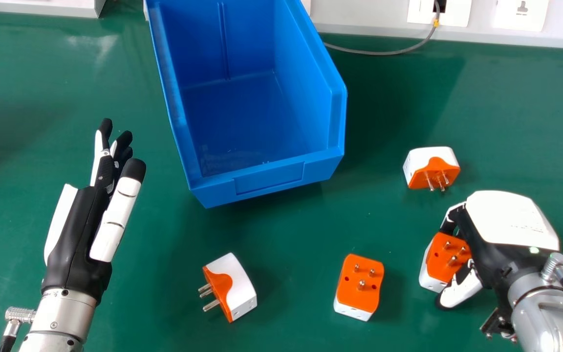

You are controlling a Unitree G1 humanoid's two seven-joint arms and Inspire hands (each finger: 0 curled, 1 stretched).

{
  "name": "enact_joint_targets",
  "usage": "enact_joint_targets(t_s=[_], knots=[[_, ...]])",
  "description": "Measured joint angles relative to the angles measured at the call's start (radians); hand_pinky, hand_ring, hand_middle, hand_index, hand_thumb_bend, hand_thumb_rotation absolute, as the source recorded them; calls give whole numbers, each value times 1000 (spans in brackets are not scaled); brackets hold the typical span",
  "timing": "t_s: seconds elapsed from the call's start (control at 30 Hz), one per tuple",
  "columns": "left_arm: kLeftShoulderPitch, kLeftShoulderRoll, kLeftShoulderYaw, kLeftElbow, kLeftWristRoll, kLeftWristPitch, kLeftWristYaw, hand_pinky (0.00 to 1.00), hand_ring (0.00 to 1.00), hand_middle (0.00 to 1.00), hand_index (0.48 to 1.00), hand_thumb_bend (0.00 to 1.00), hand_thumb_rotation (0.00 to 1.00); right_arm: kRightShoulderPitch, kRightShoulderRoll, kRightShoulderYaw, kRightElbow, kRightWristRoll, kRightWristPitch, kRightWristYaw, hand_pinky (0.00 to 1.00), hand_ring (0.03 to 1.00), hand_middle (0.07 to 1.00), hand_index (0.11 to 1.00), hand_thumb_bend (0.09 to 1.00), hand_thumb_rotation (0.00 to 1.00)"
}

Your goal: Pick all objects and put in blue box

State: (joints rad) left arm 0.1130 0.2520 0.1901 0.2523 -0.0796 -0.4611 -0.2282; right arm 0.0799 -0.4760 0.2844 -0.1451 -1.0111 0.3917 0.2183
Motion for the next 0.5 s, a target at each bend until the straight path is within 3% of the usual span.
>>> enact_joint_targets(t_s=[0.23,0.5], knots=[[2,0,0,-1,0,0,0,1000,1000,1000,1000,652,962,70,0,-20,-66,6,-1,3,310,434,542,513,491,8],[2,0,3,-1,-1,1,0,1000,1000,1000,1000,645,960,187,15,-99,-223,27,-8,-39,294,425,538,502,489,4]])
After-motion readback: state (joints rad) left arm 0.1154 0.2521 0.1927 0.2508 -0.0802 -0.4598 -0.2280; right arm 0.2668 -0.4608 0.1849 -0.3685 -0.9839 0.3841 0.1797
